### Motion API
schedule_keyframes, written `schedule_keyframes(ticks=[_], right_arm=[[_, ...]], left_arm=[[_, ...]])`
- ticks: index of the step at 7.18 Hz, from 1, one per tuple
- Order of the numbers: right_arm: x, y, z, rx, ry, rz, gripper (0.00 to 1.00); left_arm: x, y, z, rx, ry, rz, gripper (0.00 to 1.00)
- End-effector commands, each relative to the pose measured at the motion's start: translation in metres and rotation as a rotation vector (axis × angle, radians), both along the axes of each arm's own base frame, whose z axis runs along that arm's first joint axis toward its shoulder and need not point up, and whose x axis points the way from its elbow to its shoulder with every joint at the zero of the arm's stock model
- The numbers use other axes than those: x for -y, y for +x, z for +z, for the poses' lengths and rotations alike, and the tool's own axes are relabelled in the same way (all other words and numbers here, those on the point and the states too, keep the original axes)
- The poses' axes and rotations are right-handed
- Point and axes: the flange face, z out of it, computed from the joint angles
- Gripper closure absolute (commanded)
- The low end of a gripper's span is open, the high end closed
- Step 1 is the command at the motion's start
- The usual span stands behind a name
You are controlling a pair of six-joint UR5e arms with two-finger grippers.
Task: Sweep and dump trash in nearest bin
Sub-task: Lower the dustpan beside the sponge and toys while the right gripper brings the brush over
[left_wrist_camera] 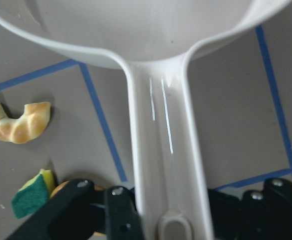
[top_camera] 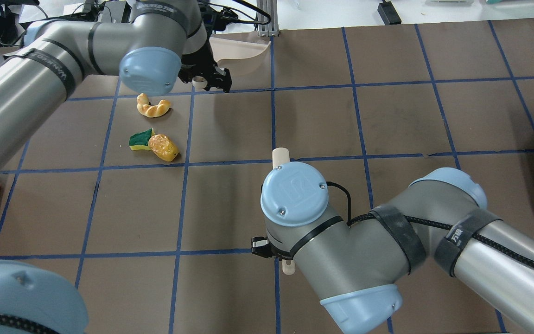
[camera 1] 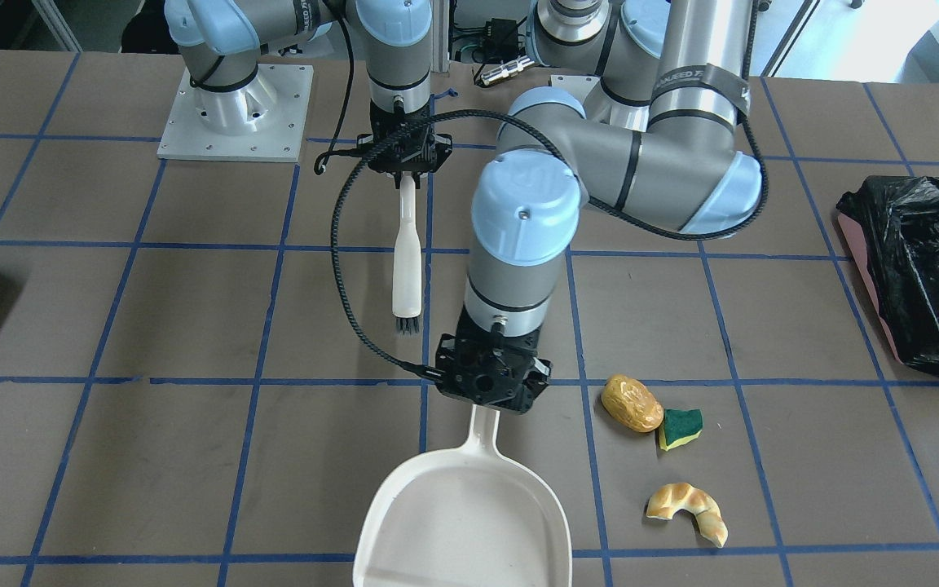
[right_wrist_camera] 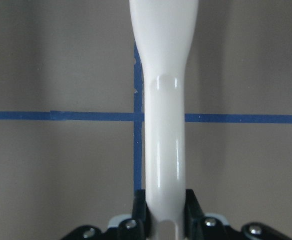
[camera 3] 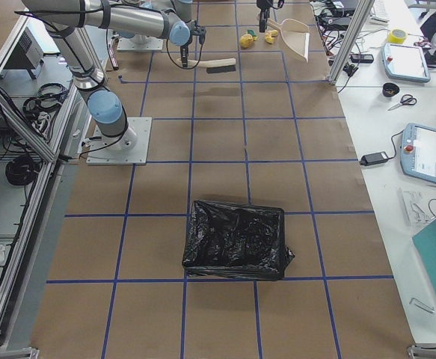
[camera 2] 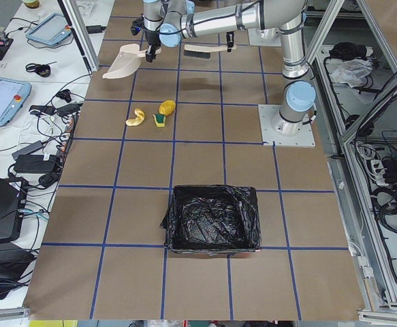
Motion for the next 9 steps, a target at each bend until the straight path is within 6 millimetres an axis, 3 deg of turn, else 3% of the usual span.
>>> schedule_keyframes(ticks=[1, 3, 4, 7, 9], right_arm=[[0.016, 0.018, 0.001, 0.013, 0.006, -0.075, 1.0], [0.044, 0.048, 0.011, 0.02, 0.004, -0.205, 1.0], [0.043, 0.07, 0.011, 0.025, 0.011, -0.294, 1.0], [0.068, 0.117, 0.005, -0.013, 0.042, -0.538, 1.0], [0.087, 0.135, 0.003, -0.022, 0.07, -0.578, 1.0]], left_arm=[[0.016, 0.113, 0.007, 0.043, 0.005, -0.109, 1.0], [0.011, 0.239, 0.012, 0.074, 0.041, -0.246, 1.0], [0.005, 0.289, 0.012, 0.089, 0.053, -0.318, 1.0], [-0.028, 0.403, -0.004, 0.098, 0.078, -0.652, 1.0], [-0.057, 0.475, -0.018, 0.088, 0.079, -0.777, 1.0]])
